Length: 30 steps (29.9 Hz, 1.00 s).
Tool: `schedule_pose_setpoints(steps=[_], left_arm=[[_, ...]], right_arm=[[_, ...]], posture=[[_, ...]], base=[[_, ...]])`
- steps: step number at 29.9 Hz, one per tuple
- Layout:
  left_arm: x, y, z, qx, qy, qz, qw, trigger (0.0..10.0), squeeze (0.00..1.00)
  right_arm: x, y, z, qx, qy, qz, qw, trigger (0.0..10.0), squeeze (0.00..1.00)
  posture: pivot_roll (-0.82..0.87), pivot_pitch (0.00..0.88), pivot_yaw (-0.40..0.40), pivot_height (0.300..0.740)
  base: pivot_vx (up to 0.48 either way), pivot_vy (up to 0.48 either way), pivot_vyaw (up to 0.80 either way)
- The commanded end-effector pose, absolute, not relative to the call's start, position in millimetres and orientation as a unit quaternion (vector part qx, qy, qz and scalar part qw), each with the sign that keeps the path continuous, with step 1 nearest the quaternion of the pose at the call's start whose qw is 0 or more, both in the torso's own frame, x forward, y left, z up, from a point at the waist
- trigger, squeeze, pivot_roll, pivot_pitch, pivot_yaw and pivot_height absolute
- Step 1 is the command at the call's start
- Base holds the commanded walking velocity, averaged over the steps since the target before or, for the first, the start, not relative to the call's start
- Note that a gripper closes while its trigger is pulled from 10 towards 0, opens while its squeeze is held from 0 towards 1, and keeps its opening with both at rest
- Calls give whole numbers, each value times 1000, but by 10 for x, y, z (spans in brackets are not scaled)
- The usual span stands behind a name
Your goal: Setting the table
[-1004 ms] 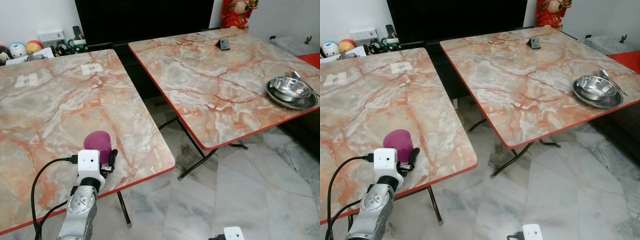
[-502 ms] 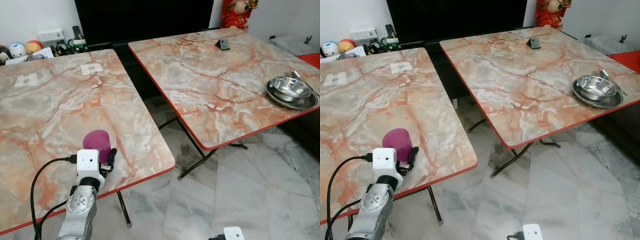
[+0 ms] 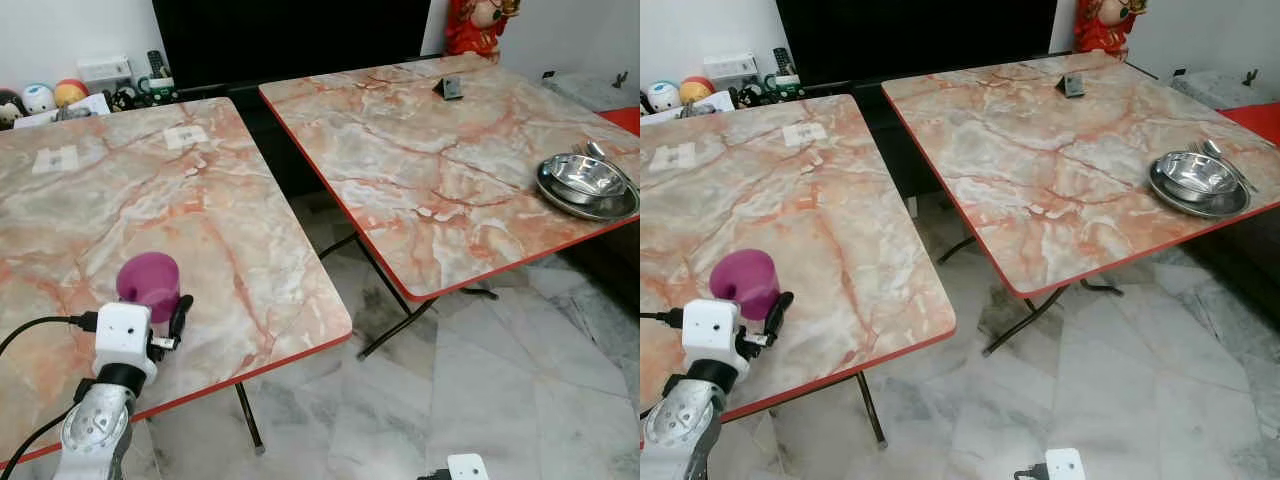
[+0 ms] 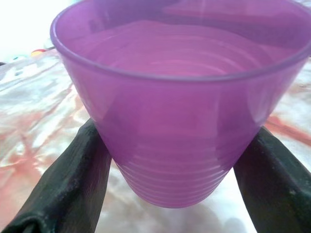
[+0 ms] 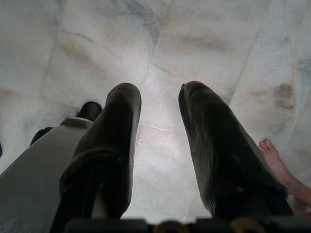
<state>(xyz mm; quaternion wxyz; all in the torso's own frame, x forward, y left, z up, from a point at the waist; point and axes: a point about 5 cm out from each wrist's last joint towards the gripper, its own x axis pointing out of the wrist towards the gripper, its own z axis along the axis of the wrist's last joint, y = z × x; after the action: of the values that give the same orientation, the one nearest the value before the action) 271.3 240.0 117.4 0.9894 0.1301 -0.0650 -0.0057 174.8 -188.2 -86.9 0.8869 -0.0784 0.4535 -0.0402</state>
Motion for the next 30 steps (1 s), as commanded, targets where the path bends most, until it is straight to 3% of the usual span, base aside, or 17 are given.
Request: schedule_pose_setpoints(steps=[1,10,18,22,30], left_arm=[[2703,2350,1183,122,-71,-6,990,10000,0],[2713,2100,1101,84,-57,-14,995,10000,0],[2717,2091,1096,81,-53,-16,995,10000,0],[2718,2127,1096,85,-50,-7,995,10000,0],[2703,2159,1096,89,-45,-1,995,10000,0]], right_arm=[[1695,-1917,-888,-82,459,-42,884,10000,0],[1684,-1914,-890,-97,455,-37,884,10000,0],[1678,-1924,-887,-111,451,-39,885,10000,0],[1672,-1926,-891,-112,453,-36,884,10000,0],[1671,-1909,-894,-105,454,-34,884,10000,0]], posture=[[51,71,-29,740],[33,57,-21,740],[26,46,-19,740],[30,42,-19,740],[35,49,-17,740]], base=[[0,0,0],[0,0,0],[0,0,-200],[0,-247,800],[0,-264,0]])
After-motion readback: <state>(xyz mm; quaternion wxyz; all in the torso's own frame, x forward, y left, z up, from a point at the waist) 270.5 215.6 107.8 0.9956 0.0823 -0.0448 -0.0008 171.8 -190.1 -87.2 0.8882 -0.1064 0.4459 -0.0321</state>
